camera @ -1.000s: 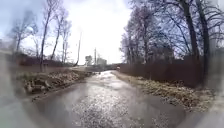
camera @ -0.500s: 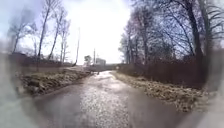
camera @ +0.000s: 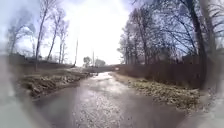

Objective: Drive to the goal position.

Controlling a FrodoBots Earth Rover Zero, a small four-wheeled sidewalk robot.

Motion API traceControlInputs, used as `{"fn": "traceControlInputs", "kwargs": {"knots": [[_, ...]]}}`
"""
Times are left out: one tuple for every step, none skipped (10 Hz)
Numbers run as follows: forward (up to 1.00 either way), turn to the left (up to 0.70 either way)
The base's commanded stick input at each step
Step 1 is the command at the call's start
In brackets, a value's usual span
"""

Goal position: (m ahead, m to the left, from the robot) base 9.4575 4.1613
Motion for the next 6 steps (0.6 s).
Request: {"fn": "traceControlInputs", "kwargs": {"knots": [[0.85, 0.03], [0.85, 0.03], [0.85, 0.03], [0.85, 0.04], [0.85, 0.04], [0.85, 0.05]]}}
